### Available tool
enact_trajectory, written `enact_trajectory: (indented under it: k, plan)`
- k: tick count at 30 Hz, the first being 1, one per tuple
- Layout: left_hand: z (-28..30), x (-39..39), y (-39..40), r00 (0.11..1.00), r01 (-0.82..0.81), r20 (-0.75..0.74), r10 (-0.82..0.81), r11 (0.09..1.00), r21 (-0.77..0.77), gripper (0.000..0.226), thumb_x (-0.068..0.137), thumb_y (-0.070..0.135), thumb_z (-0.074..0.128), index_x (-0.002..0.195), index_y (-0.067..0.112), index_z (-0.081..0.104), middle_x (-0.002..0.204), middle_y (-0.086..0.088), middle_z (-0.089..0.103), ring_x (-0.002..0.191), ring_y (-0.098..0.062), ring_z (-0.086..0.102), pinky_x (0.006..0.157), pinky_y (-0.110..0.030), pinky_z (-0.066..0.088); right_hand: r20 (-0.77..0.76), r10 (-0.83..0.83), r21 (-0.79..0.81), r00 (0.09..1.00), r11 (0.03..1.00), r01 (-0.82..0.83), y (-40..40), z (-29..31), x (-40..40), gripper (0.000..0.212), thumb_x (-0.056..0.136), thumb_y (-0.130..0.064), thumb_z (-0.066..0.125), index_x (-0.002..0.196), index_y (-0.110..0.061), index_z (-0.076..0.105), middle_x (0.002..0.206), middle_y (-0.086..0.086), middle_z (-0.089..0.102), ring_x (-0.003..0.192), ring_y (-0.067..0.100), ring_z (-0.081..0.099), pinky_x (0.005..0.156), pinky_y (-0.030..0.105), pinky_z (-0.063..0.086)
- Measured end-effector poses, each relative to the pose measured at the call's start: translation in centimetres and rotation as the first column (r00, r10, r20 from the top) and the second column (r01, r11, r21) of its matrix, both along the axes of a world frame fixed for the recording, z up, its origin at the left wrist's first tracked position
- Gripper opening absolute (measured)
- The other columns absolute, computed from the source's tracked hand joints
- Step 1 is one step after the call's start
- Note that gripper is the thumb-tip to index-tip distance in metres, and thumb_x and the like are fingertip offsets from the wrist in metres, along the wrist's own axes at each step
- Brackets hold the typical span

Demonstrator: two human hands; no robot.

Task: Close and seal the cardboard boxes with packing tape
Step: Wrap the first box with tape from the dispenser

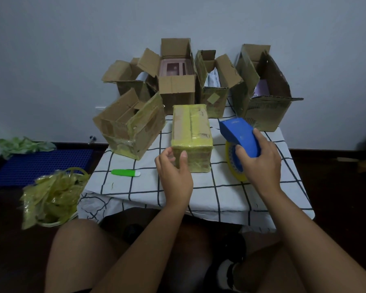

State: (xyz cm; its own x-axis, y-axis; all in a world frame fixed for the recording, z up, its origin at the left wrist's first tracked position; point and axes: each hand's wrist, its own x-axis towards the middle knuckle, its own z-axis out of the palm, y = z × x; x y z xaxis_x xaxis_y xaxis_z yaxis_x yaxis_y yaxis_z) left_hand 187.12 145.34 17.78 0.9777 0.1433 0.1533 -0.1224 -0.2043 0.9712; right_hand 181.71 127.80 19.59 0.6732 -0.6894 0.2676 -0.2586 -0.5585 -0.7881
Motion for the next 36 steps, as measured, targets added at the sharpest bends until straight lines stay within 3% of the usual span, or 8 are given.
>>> enact_trajectory:
  k: [3, 9, 13, 18, 21, 28, 33, 36]
  plan:
    - [-0.2, 0.8, 0.0, 0.999, -0.025, -0.022, 0.025, 1.000, -0.011, 0.029, 0.099, 0.030, 0.056, 0.124, 0.015, 0.055, 0.115, 0.009, 0.048, 0.103, -0.003, 0.051, 0.087, -0.018, 0.041, 0.004, 0.003, -0.002, 1.000, 1.000, -0.003, 0.0, -0.1, 0.0, 0.066, 0.090, -0.041, 0.066, 0.149, -0.028, 0.041, 0.127, 0.004, 0.052, 0.101, 0.006, 0.038, 0.083, 0.027, 0.033]
    - [-0.8, 2.2, 0.7, 0.986, -0.024, 0.167, 0.007, 0.995, 0.095, 0.012, 0.097, 0.013, 0.058, 0.088, 0.014, 0.066, 0.097, 0.006, 0.056, 0.084, 0.009, 0.053, 0.073, -0.011, 0.041, 0.001, 0.005, 0.002, 1.000, 1.000, -0.005, -0.2, -0.3, 0.0, 0.067, 0.090, -0.041, 0.065, 0.150, -0.029, 0.040, 0.125, 0.003, 0.051, 0.101, 0.007, 0.039, 0.083, 0.028, 0.034]
    - [-1.0, 2.8, 0.8, 0.959, -0.024, 0.280, -0.046, 0.971, 0.239, 0.011, 0.097, 0.009, 0.056, 0.089, 0.008, 0.064, 0.098, 0.004, 0.054, 0.086, -0.003, 0.049, 0.074, -0.020, 0.043, 0.003, 0.006, 0.004, 1.000, 1.000, -0.006, -0.1, -0.2, 0.0, 0.066, 0.090, -0.041, 0.066, 0.150, -0.029, 0.040, 0.123, 0.002, 0.051, 0.100, 0.007, 0.040, 0.082, 0.028, 0.034]
    - [-0.9, 2.7, 1.1, 0.924, 0.018, 0.339, -0.179, 0.904, 0.427, 0.025, 0.097, 0.031, 0.057, 0.108, 0.008, 0.059, 0.111, -0.001, 0.054, 0.098, -0.017, 0.053, 0.076, -0.031, 0.045, -0.001, -0.003, -0.004, 1.000, 1.000, 0.003, 0.0, -0.1, -0.1, 0.066, 0.090, -0.040, 0.066, 0.149, -0.029, 0.040, 0.117, 0.000, 0.049, 0.097, 0.009, 0.040, 0.081, 0.028, 0.033]
    - [-0.6, 3.3, 1.4, 0.886, -0.087, 0.425, -0.186, 0.833, 0.546, 0.018, 0.094, 0.024, 0.064, 0.097, 0.006, 0.058, 0.099, -0.007, 0.057, 0.087, -0.025, 0.054, 0.071, -0.036, 0.043, 0.003, -0.005, 0.005, 1.000, 1.000, 0.005, 0.0, -0.1, -0.1, 0.066, 0.089, -0.040, 0.067, 0.149, -0.029, 0.041, 0.114, -0.004, 0.046, 0.098, 0.009, 0.040, 0.082, 0.027, 0.033]
    - [-0.9, 4.3, 1.7, 0.950, -0.011, 0.288, -0.123, 0.906, 0.423, 0.022, 0.093, 0.011, 0.063, 0.074, 0.009, 0.052, 0.083, 0.003, 0.048, 0.074, -0.017, 0.045, 0.061, -0.026, 0.025, -0.003, -0.010, 0.012, 1.000, 1.000, 0.010, 0.0, -0.1, 0.0, 0.066, 0.089, -0.041, 0.066, 0.149, -0.030, 0.041, 0.112, -0.004, 0.045, 0.097, 0.009, 0.041, 0.081, 0.027, 0.033]
    - [-0.6, 3.8, 2.4, 0.952, 0.059, 0.251, -0.174, 0.911, 0.408, 0.012, 0.097, 0.019, 0.059, 0.096, 0.007, 0.059, 0.102, -0.003, 0.053, 0.089, -0.016, 0.051, 0.071, -0.029, 0.040, -0.009, -0.009, 0.012, 1.000, 1.000, 0.009, -0.1, -0.2, 0.0, 0.066, 0.089, -0.042, 0.066, 0.149, -0.031, 0.040, 0.112, -0.003, 0.046, 0.097, 0.010, 0.042, 0.081, 0.027, 0.033]
    - [0.3, 3.9, 2.6, 0.926, 0.085, 0.291, -0.240, 0.885, 0.458, 0.036, 0.094, 0.027, 0.063, 0.125, 0.010, 0.053, 0.129, -0.006, 0.046, 0.115, -0.020, 0.049, 0.086, -0.029, 0.042, -0.008, -0.003, 0.006, 1.000, 1.000, 0.003, -0.1, -0.2, 0.0, 0.067, 0.089, -0.043, 0.065, 0.149, -0.031, 0.039, 0.113, -0.002, 0.047, 0.096, 0.011, 0.043, 0.080, 0.028, 0.035]
